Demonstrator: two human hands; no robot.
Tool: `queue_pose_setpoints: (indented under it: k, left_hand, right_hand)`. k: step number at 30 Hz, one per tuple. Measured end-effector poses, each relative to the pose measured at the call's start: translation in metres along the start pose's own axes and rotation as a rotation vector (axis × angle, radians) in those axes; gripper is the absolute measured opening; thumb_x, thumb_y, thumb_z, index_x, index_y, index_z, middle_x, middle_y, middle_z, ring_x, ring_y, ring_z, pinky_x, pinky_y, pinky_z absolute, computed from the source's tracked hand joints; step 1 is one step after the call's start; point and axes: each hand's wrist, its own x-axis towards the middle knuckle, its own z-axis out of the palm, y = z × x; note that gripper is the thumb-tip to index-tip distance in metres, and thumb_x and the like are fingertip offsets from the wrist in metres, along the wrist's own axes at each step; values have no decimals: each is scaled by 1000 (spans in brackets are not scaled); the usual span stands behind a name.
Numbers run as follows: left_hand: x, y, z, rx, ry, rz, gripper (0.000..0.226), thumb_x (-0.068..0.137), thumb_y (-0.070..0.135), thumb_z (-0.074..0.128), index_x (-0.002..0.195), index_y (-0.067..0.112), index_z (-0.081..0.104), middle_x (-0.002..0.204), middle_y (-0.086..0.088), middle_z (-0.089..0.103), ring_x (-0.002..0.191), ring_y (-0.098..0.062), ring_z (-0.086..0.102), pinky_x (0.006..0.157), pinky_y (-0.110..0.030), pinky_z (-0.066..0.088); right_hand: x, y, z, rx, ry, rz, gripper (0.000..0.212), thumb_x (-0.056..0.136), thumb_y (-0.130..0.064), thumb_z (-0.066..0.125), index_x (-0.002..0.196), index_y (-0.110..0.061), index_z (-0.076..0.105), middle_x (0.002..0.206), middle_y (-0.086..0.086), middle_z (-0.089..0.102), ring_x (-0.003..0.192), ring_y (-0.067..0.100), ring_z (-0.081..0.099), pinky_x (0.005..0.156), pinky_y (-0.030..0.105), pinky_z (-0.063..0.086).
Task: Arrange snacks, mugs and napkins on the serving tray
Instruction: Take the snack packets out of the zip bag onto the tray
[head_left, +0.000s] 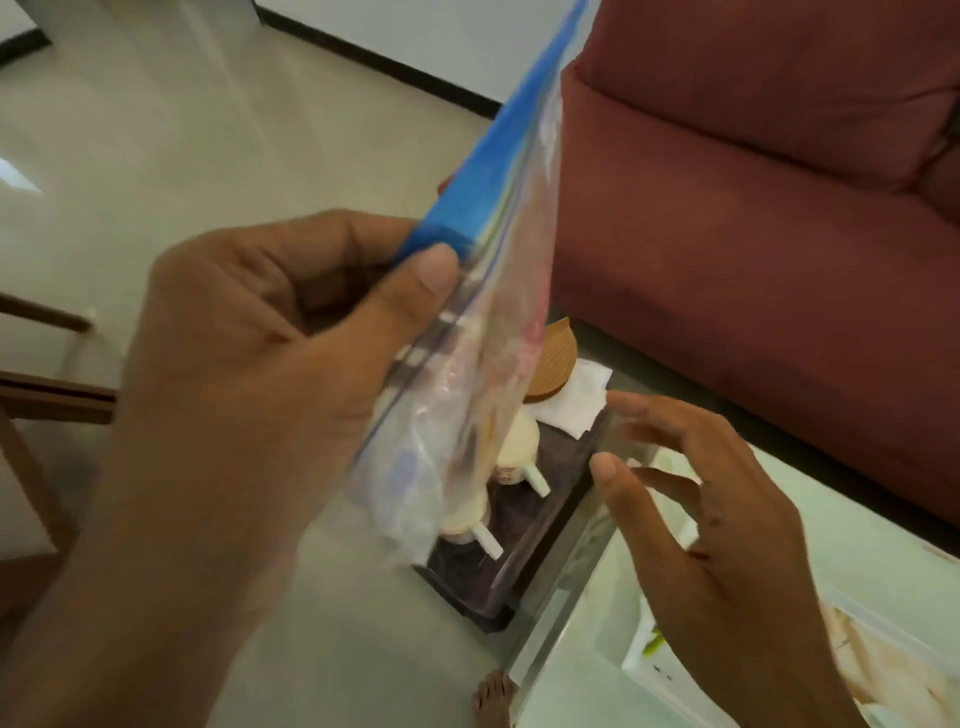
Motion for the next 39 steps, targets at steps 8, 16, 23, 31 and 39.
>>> queue_pose_setpoints:
  k: [8,16,23,31,39]
  left_hand:
    - [-91,17,119,-363,-242,-168,15,73,38,77,85,30,81,73,6,79,63,-6,72,59,-16,53]
    - [-190,-25,256,-427,-459,-593,18,62,39,75,78,32,82,79,3,80,73,-11,76,64,-16,57]
    - [-242,-24,307,-310,-515,-506,19,64,39,76,80,30,81,77,8,80,75,-9,77,66,-14,57]
    - [-267,-4,327,-95,-613,-255,18,62,63,63,78,58,69,79,39,71,83,9,71,75,-5,52]
    - [-267,-7,337,-196,-463,-439,29,78,54,59,97,39,75,100,20,77,95,-6,74,70,-19,59]
  right_hand:
    - [-52,-5,-97,373,142,306,13,77,-40,74,90,-36,72,87,-12,75,75,3,69,54,7,49]
    - [-136,97,-147,300,228,660,36,67,-54,60,96,-35,70,96,-17,71,92,7,67,73,24,59]
    - [-180,138,-178,303,361,794,38,68,-60,69,94,-32,72,95,-13,74,90,8,71,72,34,61]
    - [-186,157,-206,85,415,774,23,78,-48,61,79,-31,76,72,-18,73,70,1,68,66,21,56]
    - [-183,167,-212,225,355,798,16,83,-47,66,79,-36,76,75,-19,73,71,2,69,64,20,55]
